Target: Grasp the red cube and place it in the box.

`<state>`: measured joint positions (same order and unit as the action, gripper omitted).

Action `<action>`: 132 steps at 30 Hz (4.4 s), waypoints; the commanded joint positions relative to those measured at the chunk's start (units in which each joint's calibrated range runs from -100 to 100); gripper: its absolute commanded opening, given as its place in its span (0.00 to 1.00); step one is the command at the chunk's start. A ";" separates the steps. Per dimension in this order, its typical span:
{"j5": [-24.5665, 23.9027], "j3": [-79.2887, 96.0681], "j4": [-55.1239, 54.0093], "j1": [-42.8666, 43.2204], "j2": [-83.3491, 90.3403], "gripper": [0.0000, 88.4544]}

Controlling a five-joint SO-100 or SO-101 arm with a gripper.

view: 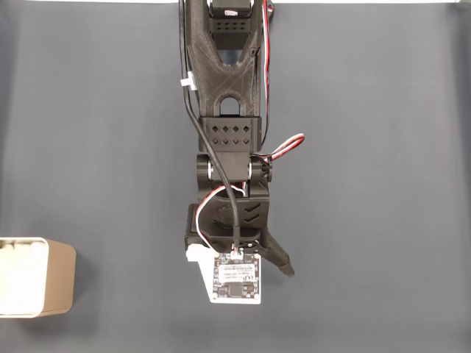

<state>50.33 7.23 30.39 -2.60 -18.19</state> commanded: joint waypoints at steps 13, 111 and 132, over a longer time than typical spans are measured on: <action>-0.68 -3.31 -1.13 -0.74 -0.96 0.47; -0.88 -30.41 19.12 -14.09 7.88 0.03; -1.51 -45.74 21.66 -20.13 -1.22 0.03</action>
<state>49.01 -34.72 51.87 -21.29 -19.84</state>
